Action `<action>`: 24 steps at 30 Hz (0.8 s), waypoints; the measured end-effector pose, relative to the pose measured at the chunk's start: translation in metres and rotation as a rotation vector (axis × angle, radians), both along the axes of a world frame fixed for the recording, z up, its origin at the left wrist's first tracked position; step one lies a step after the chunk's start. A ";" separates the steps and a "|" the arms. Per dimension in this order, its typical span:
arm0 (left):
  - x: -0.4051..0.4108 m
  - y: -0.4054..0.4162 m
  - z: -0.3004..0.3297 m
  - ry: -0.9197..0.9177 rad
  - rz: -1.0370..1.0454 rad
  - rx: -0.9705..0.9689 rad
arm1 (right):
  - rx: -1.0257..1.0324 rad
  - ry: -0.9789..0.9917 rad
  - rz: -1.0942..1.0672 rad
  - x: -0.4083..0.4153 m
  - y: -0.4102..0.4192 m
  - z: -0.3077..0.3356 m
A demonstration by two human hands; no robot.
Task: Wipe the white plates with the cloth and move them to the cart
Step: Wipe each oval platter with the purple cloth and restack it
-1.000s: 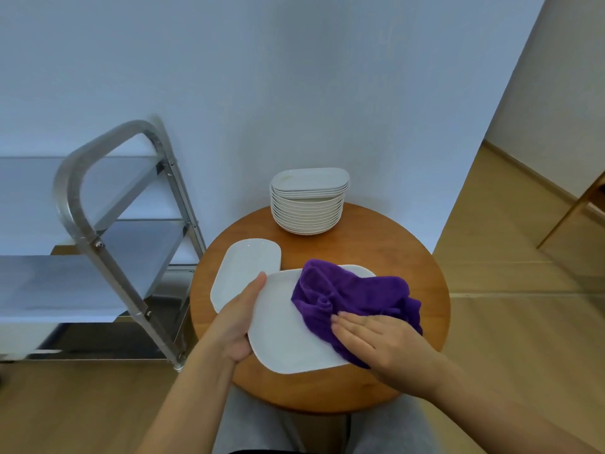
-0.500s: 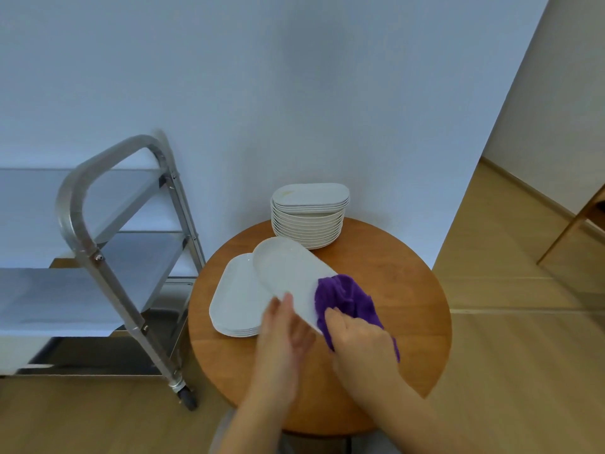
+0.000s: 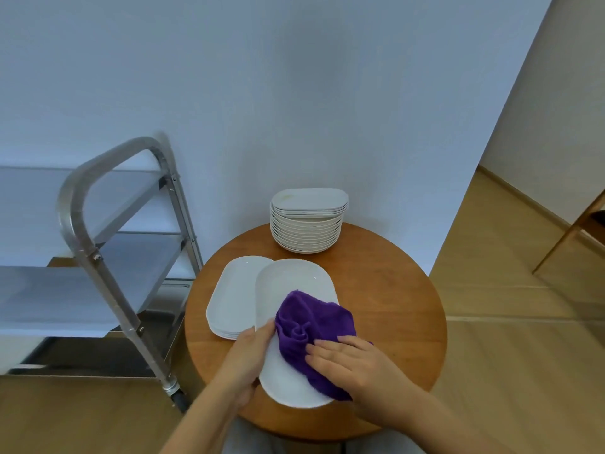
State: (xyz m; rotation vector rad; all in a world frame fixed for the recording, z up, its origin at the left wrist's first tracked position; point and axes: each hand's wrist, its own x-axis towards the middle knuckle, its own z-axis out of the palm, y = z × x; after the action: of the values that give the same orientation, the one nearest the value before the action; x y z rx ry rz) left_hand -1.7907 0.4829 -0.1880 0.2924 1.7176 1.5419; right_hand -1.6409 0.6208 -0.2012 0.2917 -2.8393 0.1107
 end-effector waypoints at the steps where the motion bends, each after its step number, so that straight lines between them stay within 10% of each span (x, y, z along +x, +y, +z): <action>1: -0.007 -0.004 0.003 -0.007 -0.121 -0.041 | 0.014 0.003 0.020 0.002 0.004 0.000; 5: -0.022 -0.009 0.009 -0.024 -0.492 -0.193 | 0.056 0.028 0.057 0.004 0.018 0.002; 13: -0.039 -0.008 0.013 -0.191 -0.419 -0.185 | -0.118 -0.013 -0.176 -0.011 0.030 0.014; 17: -0.048 -0.006 0.015 -0.502 -0.295 0.021 | -0.605 -0.067 -0.382 -0.016 0.023 0.025; 21: -0.039 0.008 0.010 -0.169 -0.208 -0.116 | -1.286 -0.105 -0.438 -0.022 0.011 0.035; 24: -0.025 0.010 -0.006 -0.281 -0.101 0.334 | -1.664 -0.119 -0.297 -0.026 0.004 0.033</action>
State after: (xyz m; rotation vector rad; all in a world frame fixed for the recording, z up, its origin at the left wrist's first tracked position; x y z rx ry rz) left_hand -1.8155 0.4929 -0.1939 0.3086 1.2115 1.7030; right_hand -1.6674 0.6253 -0.1687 -0.4938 -1.8794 2.1490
